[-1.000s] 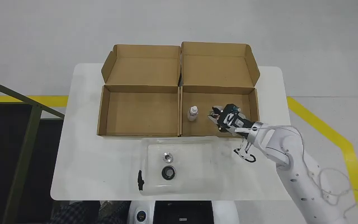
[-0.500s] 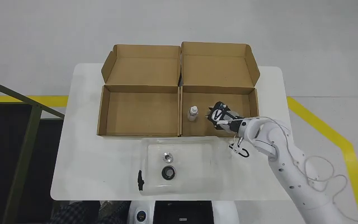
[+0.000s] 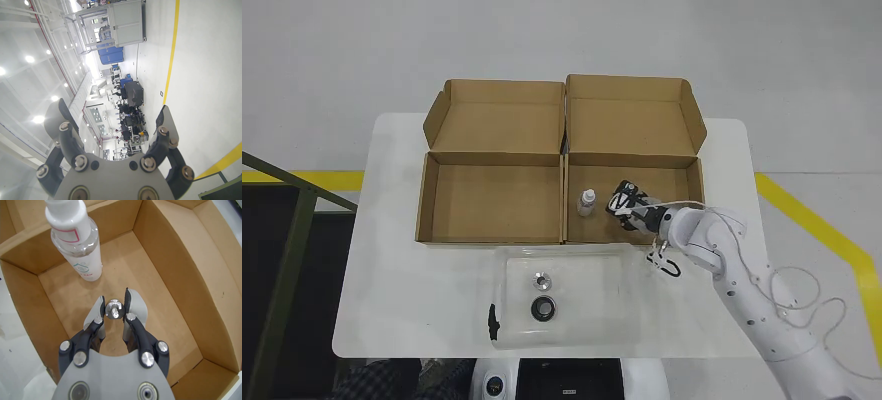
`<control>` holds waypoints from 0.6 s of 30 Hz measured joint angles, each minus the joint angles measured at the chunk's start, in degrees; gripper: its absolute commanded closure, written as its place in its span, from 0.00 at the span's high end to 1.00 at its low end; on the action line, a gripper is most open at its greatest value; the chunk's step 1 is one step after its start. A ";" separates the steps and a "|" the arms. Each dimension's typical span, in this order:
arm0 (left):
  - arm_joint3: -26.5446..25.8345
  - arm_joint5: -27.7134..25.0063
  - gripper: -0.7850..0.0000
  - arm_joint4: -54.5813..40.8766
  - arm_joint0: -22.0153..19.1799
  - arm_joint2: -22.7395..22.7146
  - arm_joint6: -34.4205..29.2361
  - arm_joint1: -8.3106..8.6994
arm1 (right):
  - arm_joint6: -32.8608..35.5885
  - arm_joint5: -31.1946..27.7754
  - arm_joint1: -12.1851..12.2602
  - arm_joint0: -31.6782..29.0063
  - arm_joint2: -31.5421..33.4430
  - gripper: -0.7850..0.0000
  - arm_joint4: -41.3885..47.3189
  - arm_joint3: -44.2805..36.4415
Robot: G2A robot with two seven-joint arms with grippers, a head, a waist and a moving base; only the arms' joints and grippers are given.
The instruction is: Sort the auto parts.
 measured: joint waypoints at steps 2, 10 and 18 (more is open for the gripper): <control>0.00 0.00 1.00 0.00 0.00 0.00 0.00 0.00 | 0.22 0.08 -0.16 0.46 -0.53 0.00 -0.13 0.55; 0.00 0.00 1.00 0.00 0.00 0.00 0.00 0.00 | 0.59 0.53 -0.69 1.76 -1.97 0.68 -0.36 1.82; 0.00 0.00 1.00 0.00 0.00 0.00 0.00 0.00 | 0.30 0.39 -0.44 0.93 -0.39 0.97 -0.34 -0.80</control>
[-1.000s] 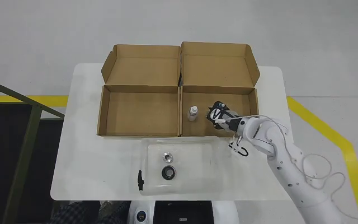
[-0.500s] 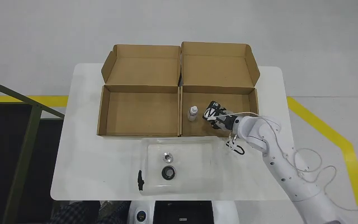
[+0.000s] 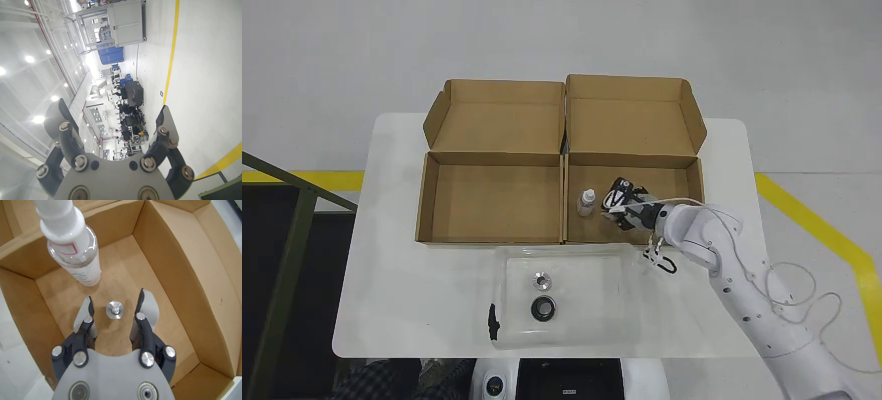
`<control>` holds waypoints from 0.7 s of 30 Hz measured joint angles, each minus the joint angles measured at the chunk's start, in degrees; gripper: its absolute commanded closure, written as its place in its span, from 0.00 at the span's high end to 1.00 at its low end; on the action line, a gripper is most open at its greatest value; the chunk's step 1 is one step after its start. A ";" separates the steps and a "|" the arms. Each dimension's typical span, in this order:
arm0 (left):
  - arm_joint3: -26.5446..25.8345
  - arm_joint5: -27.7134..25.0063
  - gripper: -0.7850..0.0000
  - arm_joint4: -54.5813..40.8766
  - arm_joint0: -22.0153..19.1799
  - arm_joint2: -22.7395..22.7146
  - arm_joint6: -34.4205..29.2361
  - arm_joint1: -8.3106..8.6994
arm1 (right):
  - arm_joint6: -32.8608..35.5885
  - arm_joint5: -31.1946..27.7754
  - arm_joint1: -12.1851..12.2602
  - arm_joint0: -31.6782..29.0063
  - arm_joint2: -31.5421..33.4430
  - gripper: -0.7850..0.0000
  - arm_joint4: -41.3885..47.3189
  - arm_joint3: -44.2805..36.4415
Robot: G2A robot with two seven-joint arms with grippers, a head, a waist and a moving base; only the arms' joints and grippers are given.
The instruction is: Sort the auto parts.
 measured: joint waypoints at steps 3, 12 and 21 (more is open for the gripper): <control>0.00 0.00 1.00 0.00 0.00 0.00 0.00 0.00 | -0.58 -0.52 0.29 -1.03 1.34 1.00 0.57 -1.88; 0.00 0.00 1.00 0.00 0.00 0.00 0.00 0.00 | -2.41 -2.63 1.53 -6.14 6.79 1.00 1.90 -11.14; 0.00 0.00 1.00 0.00 0.00 0.00 0.00 0.00 | -4.16 -5.85 2.63 -12.93 10.64 1.00 2.36 -22.28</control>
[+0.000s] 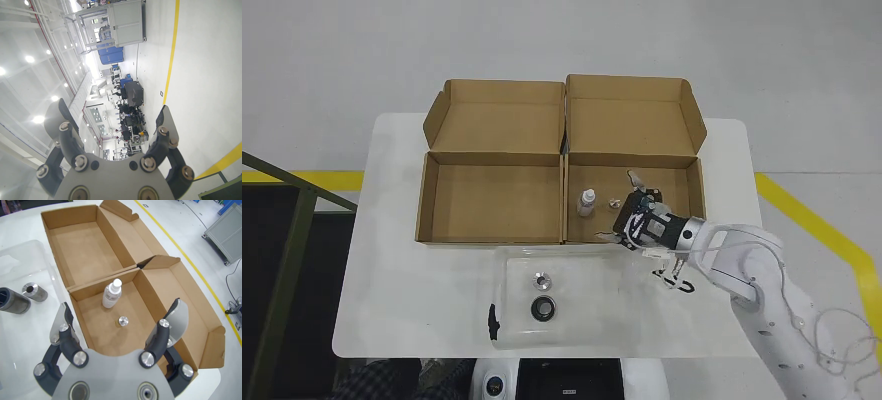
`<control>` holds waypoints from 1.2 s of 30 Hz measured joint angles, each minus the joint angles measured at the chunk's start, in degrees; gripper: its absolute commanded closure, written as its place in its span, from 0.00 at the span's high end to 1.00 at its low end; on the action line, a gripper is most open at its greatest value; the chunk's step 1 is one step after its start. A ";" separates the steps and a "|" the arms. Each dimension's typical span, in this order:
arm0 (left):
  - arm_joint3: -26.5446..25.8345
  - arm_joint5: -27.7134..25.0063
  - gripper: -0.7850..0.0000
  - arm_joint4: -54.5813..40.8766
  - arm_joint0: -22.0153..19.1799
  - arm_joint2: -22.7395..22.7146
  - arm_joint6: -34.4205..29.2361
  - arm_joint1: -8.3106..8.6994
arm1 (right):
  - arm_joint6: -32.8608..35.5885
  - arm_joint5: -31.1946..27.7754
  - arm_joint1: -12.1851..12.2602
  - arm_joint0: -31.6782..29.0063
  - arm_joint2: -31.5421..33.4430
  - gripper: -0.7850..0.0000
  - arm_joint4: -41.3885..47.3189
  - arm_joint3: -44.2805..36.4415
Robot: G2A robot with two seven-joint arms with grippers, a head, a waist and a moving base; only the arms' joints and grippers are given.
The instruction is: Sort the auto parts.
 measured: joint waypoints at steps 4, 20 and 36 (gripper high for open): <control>0.00 0.00 1.00 0.00 0.00 0.00 0.00 0.00 | -0.99 -1.19 0.25 -2.71 -0.13 1.00 -0.31 -3.55; 0.00 0.00 1.00 0.00 0.00 0.00 0.00 0.00 | -3.26 -3.77 0.54 -7.48 -4.66 0.91 -5.15 -8.87; 0.00 0.00 1.00 0.00 0.00 0.00 0.00 0.00 | -3.40 -4.37 -0.06 -6.17 -12.46 0.71 -10.77 -6.50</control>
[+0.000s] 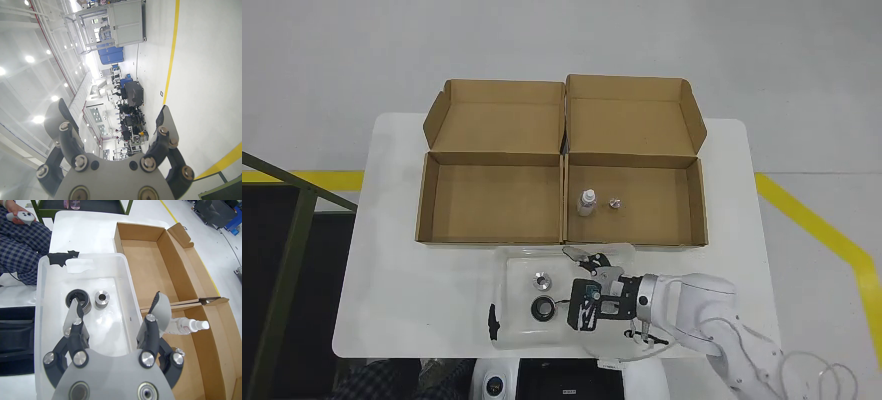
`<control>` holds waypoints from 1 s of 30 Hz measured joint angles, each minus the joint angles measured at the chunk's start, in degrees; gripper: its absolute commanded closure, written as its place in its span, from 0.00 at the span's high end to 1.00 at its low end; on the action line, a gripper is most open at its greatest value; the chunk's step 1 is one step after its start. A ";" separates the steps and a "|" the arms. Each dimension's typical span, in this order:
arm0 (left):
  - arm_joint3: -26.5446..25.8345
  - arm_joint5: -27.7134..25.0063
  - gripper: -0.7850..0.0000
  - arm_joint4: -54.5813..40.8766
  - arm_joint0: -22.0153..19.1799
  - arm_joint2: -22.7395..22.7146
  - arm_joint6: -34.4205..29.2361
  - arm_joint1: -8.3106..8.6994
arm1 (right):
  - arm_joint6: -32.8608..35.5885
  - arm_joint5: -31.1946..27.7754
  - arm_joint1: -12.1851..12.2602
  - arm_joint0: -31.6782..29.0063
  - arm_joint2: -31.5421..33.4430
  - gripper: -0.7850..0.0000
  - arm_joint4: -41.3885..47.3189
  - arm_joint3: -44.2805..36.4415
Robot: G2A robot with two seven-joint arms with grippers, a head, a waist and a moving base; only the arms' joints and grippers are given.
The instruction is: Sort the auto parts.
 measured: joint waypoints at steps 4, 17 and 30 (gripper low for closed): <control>0.00 0.00 1.00 0.00 0.00 0.00 0.00 0.00 | 0.11 -0.38 -0.34 1.61 -2.24 0.67 -1.57 1.82; 0.00 0.00 1.00 0.00 0.00 0.00 0.00 0.00 | -0.09 0.57 -1.35 5.55 -6.42 0.62 -3.79 6.87; 0.00 0.00 1.00 0.00 0.00 0.00 0.00 0.00 | 0.19 2.66 -2.58 8.78 -9.91 0.56 -5.13 11.70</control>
